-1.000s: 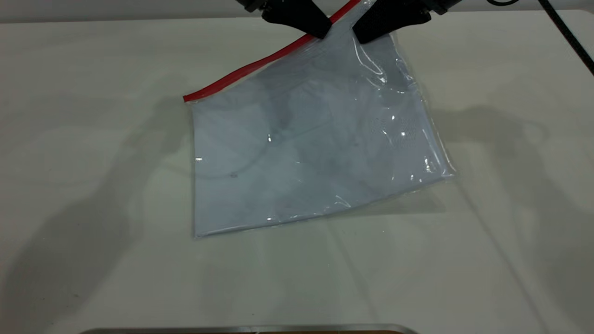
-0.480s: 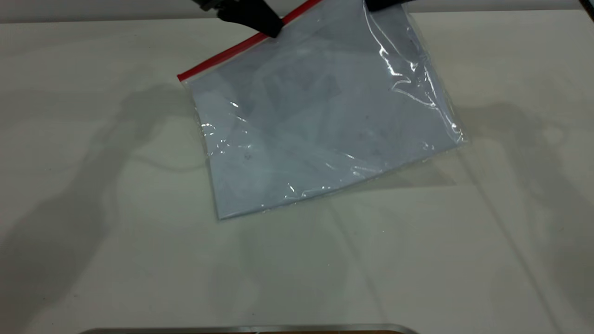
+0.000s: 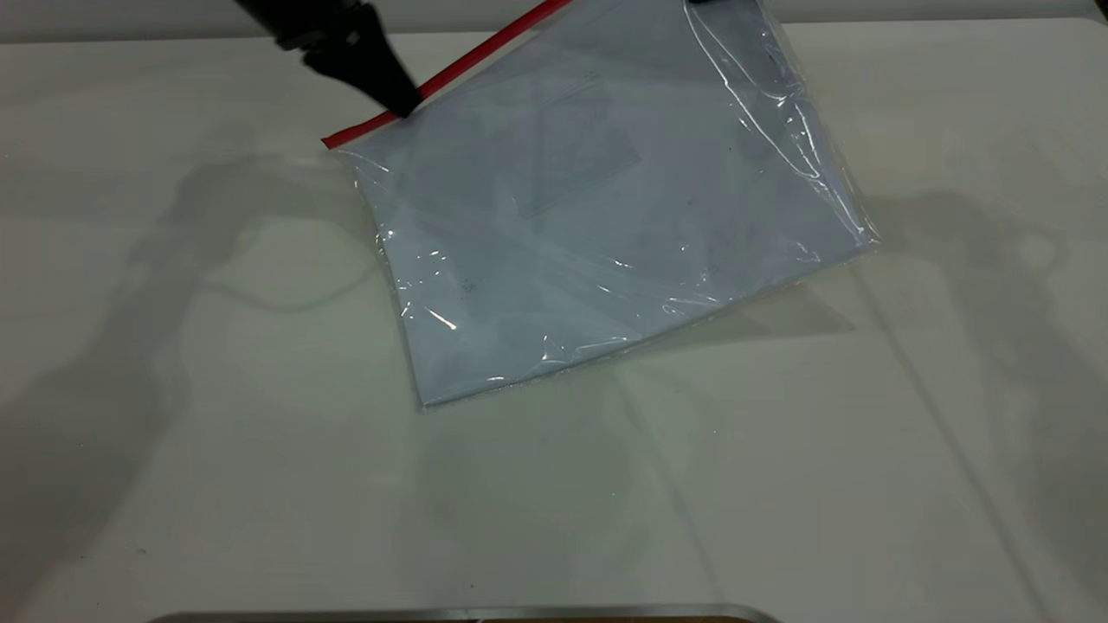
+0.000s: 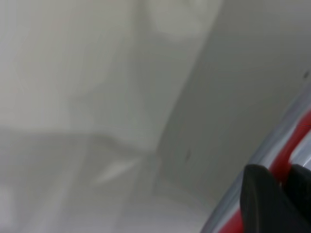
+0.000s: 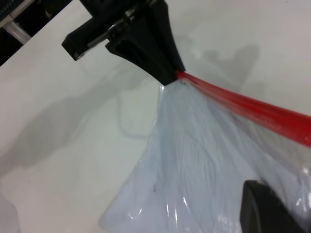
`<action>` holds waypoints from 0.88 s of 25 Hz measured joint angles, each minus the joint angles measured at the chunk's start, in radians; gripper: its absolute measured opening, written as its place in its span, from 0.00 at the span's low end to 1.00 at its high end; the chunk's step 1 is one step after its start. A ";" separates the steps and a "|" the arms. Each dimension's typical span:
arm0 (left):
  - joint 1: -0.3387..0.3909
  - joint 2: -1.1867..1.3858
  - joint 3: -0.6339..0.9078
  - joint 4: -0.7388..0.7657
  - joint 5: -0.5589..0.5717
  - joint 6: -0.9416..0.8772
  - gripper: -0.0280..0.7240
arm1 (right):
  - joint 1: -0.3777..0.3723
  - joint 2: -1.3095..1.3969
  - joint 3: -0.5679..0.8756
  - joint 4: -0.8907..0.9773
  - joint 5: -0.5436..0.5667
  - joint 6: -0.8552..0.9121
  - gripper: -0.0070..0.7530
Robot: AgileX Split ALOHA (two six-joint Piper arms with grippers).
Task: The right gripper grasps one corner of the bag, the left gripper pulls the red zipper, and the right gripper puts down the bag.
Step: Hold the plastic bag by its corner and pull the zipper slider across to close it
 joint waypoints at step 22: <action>0.031 -0.024 0.000 -0.124 -0.078 0.090 0.30 | -0.014 -0.002 0.000 0.009 -0.002 0.000 0.05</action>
